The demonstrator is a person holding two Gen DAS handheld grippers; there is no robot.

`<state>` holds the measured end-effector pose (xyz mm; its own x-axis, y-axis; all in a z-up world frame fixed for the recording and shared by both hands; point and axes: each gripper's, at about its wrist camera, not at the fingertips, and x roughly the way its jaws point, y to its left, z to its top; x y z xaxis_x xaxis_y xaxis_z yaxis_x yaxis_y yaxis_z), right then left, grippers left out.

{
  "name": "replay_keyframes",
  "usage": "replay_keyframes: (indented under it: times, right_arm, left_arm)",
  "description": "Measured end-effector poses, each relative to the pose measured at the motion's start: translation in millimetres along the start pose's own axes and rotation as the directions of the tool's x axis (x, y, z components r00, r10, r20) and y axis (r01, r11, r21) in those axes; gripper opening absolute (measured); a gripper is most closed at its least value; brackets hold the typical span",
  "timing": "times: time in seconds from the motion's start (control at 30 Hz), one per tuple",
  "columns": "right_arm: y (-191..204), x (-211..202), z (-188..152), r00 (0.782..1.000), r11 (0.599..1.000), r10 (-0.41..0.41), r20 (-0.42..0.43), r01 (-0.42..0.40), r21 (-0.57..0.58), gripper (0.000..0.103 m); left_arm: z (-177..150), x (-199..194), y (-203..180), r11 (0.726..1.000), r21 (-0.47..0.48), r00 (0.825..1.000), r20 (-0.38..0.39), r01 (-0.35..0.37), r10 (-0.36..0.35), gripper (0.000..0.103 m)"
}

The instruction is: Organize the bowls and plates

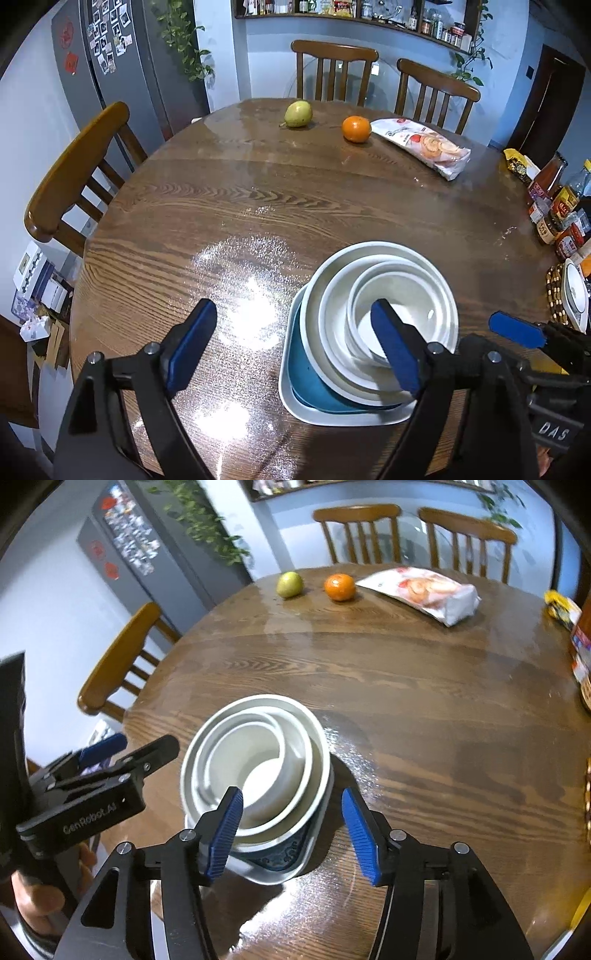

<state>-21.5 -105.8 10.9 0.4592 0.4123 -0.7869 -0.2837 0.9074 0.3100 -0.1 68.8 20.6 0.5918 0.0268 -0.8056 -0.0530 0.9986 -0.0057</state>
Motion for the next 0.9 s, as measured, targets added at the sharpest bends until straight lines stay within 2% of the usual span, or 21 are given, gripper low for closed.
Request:
replay_keyframes:
  times: [0.07,0.23,0.4,0.47,0.67,0.77,0.9]
  right_arm:
    - [4.3,-2.4,-1.6,1.0,1.0,0.003,0.007,-0.002,-0.031,0.059]
    - [10.5,-6.5,-7.2,1.0,0.997,-0.011,0.014,0.012,-0.075,0.074]
    - [15.0,-8.1,-16.7,0.999,0.992,-0.026,0.025,0.029,-0.124,0.094]
    - [17.8,-7.8,-21.4,0.999,0.987,-0.039,0.028,0.043,-0.152,0.098]
    - [18.9,-6.6,-33.9,0.998,0.98,-0.052,0.026,0.056,-0.189,0.102]
    - [16.6,-5.3,-37.6,0.998,0.982,-0.058,0.021,0.061,-0.18,0.102]
    - [16.3,-2.2,-43.0,0.998,0.982,-0.063,0.008,0.064,-0.175,0.102]
  left_arm:
    - [-0.3,-2.5,0.4,1.0,0.002,1.0,0.008,0.006,-0.006,0.086]
    - [-6.2,-8.0,-0.4,1.0,0.017,1.0,0.023,0.002,-0.003,0.101]
    - [-15.2,-9.0,1.3,1.0,0.026,1.0,0.014,-0.01,0.009,0.102]
    - [-19.3,-10.6,1.6,0.999,0.032,1.0,0.018,-0.012,0.012,0.102]
    - [-28.7,-14.5,1.4,0.999,0.047,1.0,0.02,-0.007,0.006,0.102]
    - [-31.8,-13.7,-0.6,0.996,0.064,0.998,0.016,-0.062,0.061,0.102]
    - [-36.0,-10.1,0.2,0.999,0.048,1.0,-0.023,-0.001,0.002,0.102]
